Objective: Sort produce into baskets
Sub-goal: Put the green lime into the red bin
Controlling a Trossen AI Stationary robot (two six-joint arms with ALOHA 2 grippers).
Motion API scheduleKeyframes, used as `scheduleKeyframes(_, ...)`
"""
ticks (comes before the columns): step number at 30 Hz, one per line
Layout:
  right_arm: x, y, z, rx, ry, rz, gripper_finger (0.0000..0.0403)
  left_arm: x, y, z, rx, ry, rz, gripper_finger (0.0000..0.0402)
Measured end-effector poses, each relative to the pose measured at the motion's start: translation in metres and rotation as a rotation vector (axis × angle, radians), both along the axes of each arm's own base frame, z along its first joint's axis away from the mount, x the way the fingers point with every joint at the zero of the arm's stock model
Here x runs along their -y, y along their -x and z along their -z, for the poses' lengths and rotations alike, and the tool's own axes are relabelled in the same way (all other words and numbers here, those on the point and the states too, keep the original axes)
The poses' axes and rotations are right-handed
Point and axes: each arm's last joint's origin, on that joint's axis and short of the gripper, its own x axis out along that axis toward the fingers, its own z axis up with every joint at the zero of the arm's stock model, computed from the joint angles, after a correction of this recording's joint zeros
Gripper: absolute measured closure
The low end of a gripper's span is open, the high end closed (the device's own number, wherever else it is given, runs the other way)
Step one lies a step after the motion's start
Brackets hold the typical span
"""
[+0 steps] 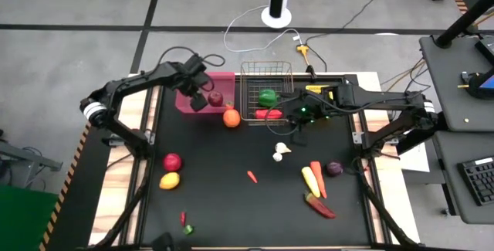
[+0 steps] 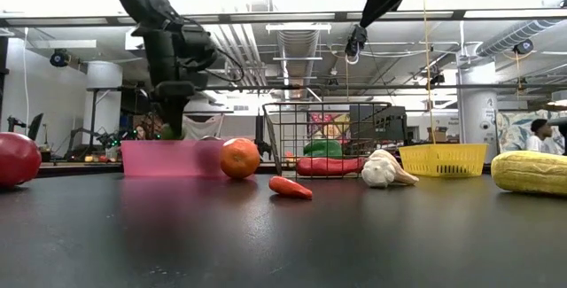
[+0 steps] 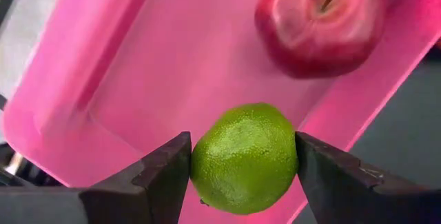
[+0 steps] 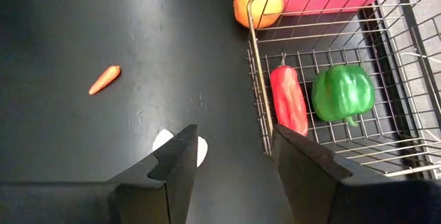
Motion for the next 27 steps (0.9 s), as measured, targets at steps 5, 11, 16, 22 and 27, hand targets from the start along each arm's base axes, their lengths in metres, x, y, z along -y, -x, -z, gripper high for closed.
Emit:
scheduleKeyframes(5, 0.0, 0.0, 0.0, 0.003, -0.004, 0.007, 0.0225, -0.005, 0.005, 0.003, 0.011, 0.014, -0.08, 0.0171)
scheduleKeyframes(11, 0.0, 0.0, 0.0, 0.004, -0.007, 0.011, 0.0225, -0.011, 0.007, 0.012, 0.027, 0.057, -0.249, 0.0171)
scheduleKeyframes(16, 0.0, 0.0, 0.0, 0.005, -0.011, 0.016, 0.0225, -0.016, 0.003, 0.024, 0.011, 0.089, -0.306, 0.0171)
scheduleKeyframes(22, 0.0, 0.0, 0.0, 0.006, -0.017, 0.025, 0.0225, -0.021, -0.001, 0.036, 0.001, 0.1, -0.32, 0.0171)
scheduleKeyframes(27, 0.0, 0.0, 0.0, 0.006, -0.017, 0.025, 0.0225, -0.024, -0.003, 0.042, -0.004, 0.101, -0.321, 0.0171)
